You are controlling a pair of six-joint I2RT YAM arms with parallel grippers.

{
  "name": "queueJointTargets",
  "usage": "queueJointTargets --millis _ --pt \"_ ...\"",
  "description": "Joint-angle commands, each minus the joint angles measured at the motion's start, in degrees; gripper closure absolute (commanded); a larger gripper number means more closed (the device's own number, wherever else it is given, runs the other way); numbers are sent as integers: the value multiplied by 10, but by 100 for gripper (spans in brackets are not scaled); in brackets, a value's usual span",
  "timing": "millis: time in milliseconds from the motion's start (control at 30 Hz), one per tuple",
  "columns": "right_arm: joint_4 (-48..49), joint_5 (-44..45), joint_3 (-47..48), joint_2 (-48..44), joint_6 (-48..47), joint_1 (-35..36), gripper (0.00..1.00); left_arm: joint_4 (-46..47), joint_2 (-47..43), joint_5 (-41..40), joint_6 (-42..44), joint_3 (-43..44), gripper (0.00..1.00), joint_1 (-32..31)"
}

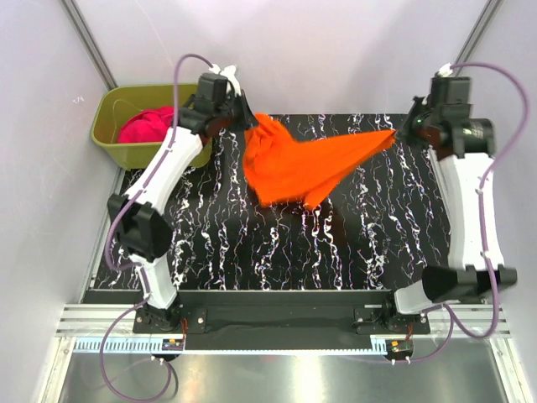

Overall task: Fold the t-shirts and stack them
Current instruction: Flatten the tshirt out

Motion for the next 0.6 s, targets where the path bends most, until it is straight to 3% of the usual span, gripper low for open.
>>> queueJointTargets --millis 0,133,233,333,400,467,567 --pt "-44 -94 49 -57 -26 16 100 -13 -43 -31 -3 -5 89 -11" --pt "-48 -166 23 -131 -3 49 100 -26 -103 -69 31 -107 86 -10" --pt "-46 -220 -51 -189 23 49 100 -35 -136 -77 46 -153 96 -11" --pt "-37 -253 -156 -250 66 49 100 -36 -197 -105 45 -224 98 -11" --pt "-12 -304 -268 -284 93 50 100 -40 -238 -116 35 -284 87 -11" --pt "-10 -340 -340 -320 125 50 100 -47 -258 -112 15 -326 60 -10" --pt "-70 -346 -413 -330 91 50 100 -65 -312 -131 -10 -408 42 -11"
